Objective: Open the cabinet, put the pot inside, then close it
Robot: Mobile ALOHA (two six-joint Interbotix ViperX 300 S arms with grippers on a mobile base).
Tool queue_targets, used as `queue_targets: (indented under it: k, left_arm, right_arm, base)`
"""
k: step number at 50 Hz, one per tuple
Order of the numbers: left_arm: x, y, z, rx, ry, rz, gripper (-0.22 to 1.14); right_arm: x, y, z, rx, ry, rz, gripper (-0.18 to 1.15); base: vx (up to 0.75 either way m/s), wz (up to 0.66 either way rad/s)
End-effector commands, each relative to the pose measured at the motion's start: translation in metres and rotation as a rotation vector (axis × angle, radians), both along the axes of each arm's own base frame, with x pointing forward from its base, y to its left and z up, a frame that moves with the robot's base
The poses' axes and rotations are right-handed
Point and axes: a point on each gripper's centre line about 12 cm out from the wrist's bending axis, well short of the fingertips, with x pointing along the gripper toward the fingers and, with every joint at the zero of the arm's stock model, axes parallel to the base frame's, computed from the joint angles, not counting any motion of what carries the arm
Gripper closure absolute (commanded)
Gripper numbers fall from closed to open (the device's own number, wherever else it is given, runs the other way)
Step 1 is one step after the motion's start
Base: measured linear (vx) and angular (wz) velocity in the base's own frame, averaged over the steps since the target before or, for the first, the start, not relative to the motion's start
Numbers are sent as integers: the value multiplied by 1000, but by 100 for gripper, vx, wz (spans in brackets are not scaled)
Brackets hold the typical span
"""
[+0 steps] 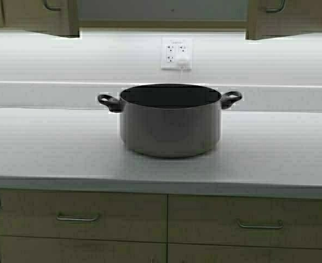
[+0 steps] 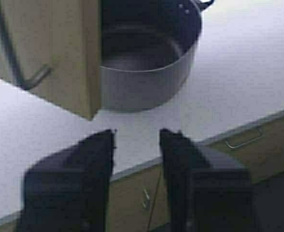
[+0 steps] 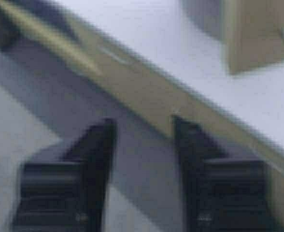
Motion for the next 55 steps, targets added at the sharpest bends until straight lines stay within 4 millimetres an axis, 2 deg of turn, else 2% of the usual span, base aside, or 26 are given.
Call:
queue_targets:
  k: [1, 3, 4, 6, 12, 16, 24, 30, 35, 40, 45, 49, 55]
  left_arm:
    - [-7, -33, 12, -23, -28, -139, 85]
    - [-7, -44, 13, -32, -46, -170, 103]
    - [-6, -49, 12, -39, -51, -178, 107]
    - [-5, -59, 13, -51, -70, -197, 106]
    - [15, -78, 14, -91, -128, -160, 83]
    - [34, -87, 20, -118, -181, -113, 85]
    - [71, -109, 30, -143, -261, -57, 89]
    - [110, -118, 33, -156, -279, 11, 89]
    - [143, -120, 31, -170, -261, 66, 89]
    - [166, -115, 24, -177, -239, 115, 89]
    - [178, -102, 18, -172, -226, 160, 89]
    - [177, -89, 16, -167, -224, 185, 89]
    - [170, -64, 17, -163, -229, 230, 89]
  right_arm:
    - [0, 28, 26, 130, -89, 80, 78]
    - [3, 38, 29, 143, -129, 89, 94]
    - [5, 42, 30, 148, -145, 90, 100]
    - [10, 52, 32, 160, -178, 89, 104]
    - [31, 89, 32, 173, -246, 81, 88]
    - [50, 107, 32, 170, -293, 45, 89]
    - [93, 123, 30, 158, -372, -74, 91]
    - [122, 141, 30, 141, -397, -94, 91]
    - [142, 153, 22, 128, -383, -108, 91]
    - [166, 149, 12, 121, -359, -163, 91]
    - [182, 133, 4, 107, -341, -218, 91]
    - [183, 117, -2, 91, -332, -250, 91]
    - [175, 88, -1, 83, -336, -301, 91]
  base:
    - [0, 0]
    - [0, 0]
    - [-1, 0]
    - [-1, 0]
    - [-1, 0]
    - [-1, 0]
    - [-1, 1]
    - [0, 0]
    - [0, 0]
    - [0, 0]
    - [0, 0]
    - [0, 0]
    - [0, 0]
